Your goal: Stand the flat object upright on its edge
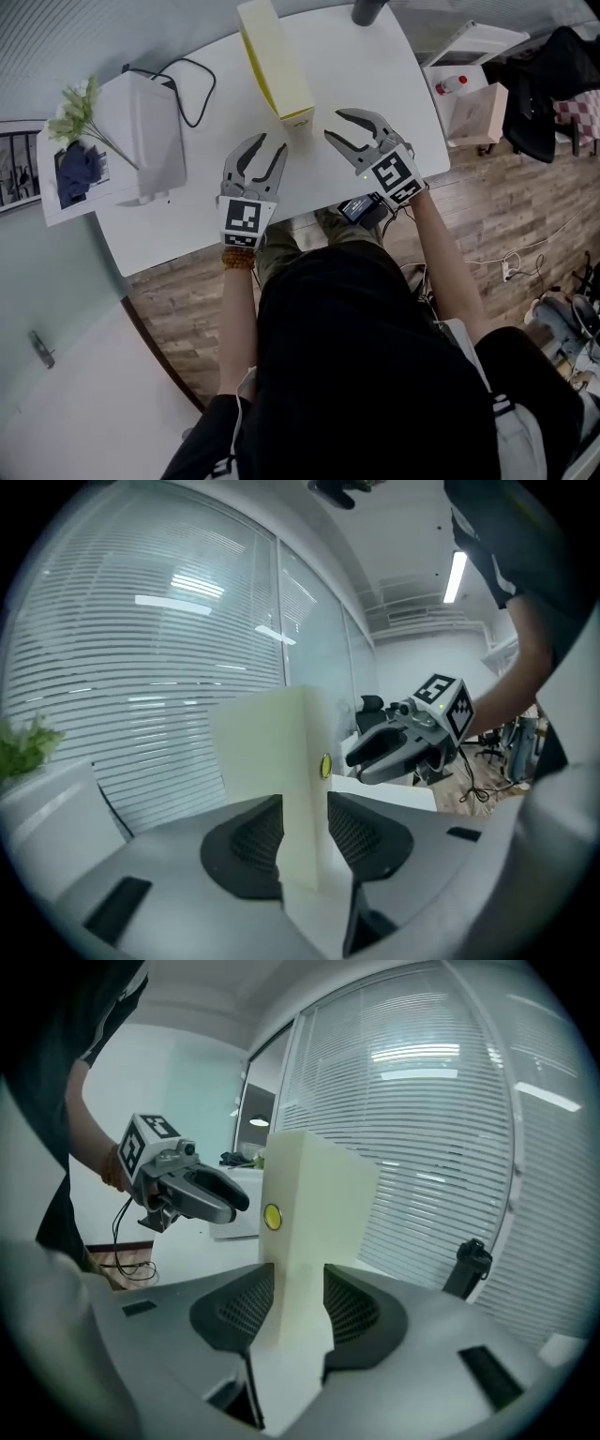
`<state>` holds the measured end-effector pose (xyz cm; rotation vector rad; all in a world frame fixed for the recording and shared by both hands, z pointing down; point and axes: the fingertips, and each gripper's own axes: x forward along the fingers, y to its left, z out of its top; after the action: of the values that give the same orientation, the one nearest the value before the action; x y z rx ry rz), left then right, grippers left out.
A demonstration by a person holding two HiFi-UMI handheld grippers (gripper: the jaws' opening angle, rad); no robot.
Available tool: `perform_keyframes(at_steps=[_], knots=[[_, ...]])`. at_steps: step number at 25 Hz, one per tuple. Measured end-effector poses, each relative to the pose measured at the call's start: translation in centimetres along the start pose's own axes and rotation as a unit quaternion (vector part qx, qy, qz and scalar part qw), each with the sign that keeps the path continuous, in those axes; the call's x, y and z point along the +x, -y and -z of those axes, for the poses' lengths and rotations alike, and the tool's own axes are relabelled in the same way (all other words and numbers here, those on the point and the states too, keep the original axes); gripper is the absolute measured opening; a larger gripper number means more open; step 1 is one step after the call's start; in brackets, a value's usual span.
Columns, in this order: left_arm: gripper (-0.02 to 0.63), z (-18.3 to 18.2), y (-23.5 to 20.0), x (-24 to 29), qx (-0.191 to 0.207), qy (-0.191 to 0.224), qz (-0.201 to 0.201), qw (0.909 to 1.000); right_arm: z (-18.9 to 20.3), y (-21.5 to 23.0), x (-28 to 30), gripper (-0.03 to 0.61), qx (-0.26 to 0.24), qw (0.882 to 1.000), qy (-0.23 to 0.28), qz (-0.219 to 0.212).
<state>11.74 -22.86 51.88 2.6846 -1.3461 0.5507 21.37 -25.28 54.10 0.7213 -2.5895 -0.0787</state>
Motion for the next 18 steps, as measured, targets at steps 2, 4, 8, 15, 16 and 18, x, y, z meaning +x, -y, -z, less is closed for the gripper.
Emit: perform_keyframes(at_steps=[2, 4, 8, 15, 16, 18], knots=[[0.093, -0.6, -0.2, -1.7, -0.017, 0.035, -0.024, 0.9989, -0.4, -0.9, -1.5, 0.135, 0.017, 1.0, 0.01, 0.008], [0.059, -1.6, -0.7, -3.1, -0.018, 0.067, -0.04, 0.9968, -1.9, -1.5, -2.6, 0.094, 0.03, 0.999, 0.032, 0.028], [0.025, -5.5, -2.4, -6.2, -0.016, 0.125, -0.071, 0.9894, -7.7, -1.8, -4.6, 0.054, 0.054, 0.989, 0.095, 0.102], [0.011, -13.5, -5.6, -13.8, -0.008, 0.223, -0.086, 0.9711, -18.9, -2.5, -7.6, 0.037, 0.047, 0.949, 0.144, 0.276], [0.011, -14.0, -5.7, -15.0, -0.011, 0.234, -0.088, 0.9682, -20.2, -3.5, -8.0, 0.037, 0.047, 0.944, 0.148, 0.291], [0.011, -14.5, -5.6, -17.4, -0.014, 0.254, -0.091, 0.9629, -22.7, -6.5, -8.3, 0.032, 0.043, 0.938, 0.168, 0.301]])
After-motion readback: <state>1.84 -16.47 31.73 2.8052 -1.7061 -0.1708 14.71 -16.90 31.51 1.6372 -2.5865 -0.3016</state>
